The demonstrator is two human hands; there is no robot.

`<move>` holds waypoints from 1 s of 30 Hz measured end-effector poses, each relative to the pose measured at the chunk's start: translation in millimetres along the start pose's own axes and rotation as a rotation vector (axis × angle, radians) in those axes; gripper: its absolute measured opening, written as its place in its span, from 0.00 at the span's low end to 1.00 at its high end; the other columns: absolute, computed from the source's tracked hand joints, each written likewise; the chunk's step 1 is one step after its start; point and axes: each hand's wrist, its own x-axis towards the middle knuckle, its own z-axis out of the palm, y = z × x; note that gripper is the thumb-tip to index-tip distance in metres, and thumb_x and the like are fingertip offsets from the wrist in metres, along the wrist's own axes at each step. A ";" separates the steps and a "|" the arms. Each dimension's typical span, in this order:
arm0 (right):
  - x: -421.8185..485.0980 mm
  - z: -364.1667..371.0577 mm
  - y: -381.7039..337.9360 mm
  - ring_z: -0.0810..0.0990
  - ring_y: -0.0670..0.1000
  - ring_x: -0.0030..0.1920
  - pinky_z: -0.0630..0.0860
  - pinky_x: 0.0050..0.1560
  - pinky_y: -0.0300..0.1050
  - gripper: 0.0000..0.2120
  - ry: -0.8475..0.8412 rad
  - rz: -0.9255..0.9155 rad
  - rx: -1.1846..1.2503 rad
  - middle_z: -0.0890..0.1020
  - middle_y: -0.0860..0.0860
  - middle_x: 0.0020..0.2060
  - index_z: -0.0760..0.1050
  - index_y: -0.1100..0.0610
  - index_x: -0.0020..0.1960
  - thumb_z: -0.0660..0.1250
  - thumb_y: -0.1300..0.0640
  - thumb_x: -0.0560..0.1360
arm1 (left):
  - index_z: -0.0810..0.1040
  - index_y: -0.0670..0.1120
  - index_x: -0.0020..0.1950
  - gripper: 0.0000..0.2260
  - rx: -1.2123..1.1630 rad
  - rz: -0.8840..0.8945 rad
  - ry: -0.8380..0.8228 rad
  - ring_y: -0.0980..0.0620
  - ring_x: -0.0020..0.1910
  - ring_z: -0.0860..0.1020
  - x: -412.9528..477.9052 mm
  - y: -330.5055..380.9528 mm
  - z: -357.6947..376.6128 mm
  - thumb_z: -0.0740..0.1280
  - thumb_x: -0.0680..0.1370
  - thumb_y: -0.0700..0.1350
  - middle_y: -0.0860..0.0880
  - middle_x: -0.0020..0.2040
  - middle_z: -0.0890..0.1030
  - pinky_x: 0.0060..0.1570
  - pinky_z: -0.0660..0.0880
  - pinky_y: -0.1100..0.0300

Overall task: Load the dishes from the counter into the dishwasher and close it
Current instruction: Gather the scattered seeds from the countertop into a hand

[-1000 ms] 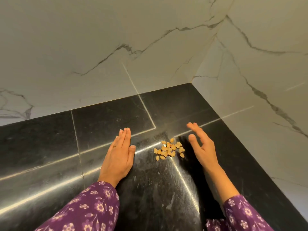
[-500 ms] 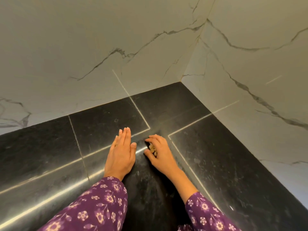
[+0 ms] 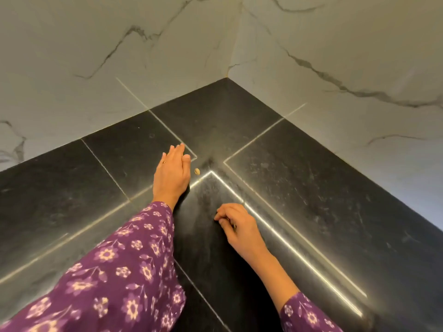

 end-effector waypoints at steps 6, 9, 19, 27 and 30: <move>-76.2 -7.5 -15.8 0.73 0.38 0.58 0.67 0.58 0.30 0.08 0.037 0.090 0.021 0.79 0.43 0.47 0.79 0.55 0.45 0.66 0.67 0.73 | 0.73 0.42 0.68 0.20 0.002 0.298 -0.286 0.50 0.72 0.65 -15.3 -1.3 0.9 0.53 0.82 0.50 0.45 0.69 0.72 0.71 0.49 0.63; -94.2 -12.2 -21.0 0.72 0.38 0.61 0.68 0.61 0.32 0.10 0.024 0.133 0.067 0.79 0.41 0.51 0.81 0.53 0.48 0.65 0.66 0.75 | 0.72 0.41 0.69 0.17 -0.048 0.273 -0.348 0.49 0.72 0.64 -34.0 4.9 7.4 0.56 0.83 0.45 0.45 0.70 0.71 0.71 0.51 0.63; -105.8 -26.6 -32.4 0.75 0.41 0.60 0.72 0.64 0.43 0.15 0.131 0.305 0.275 0.78 0.46 0.59 0.76 0.53 0.61 0.58 0.63 0.79 | 0.74 0.44 0.66 0.20 -0.187 0.285 -0.405 0.51 0.67 0.70 -163.1 57.8 4.3 0.52 0.81 0.51 0.47 0.65 0.76 0.69 0.55 0.64; -134.5 -15.3 -39.4 0.68 0.43 0.67 0.66 0.68 0.43 0.20 -0.037 0.119 -0.003 0.71 0.47 0.66 0.70 0.56 0.67 0.61 0.63 0.76 | 0.67 0.46 0.72 0.24 -0.429 0.049 -0.410 0.55 0.71 0.66 -241.1 79.0 -10.7 0.48 0.81 0.55 0.50 0.70 0.70 0.72 0.49 0.67; -142.1 -21.0 -45.6 0.69 0.42 0.66 0.67 0.65 0.35 0.21 0.104 0.263 0.147 0.70 0.47 0.67 0.68 0.56 0.69 0.62 0.66 0.77 | 0.63 0.50 0.74 0.19 -0.662 -0.072 -0.502 0.55 0.71 0.65 -248.7 91.7 -15.6 0.51 0.83 0.51 0.51 0.72 0.67 0.72 0.60 0.59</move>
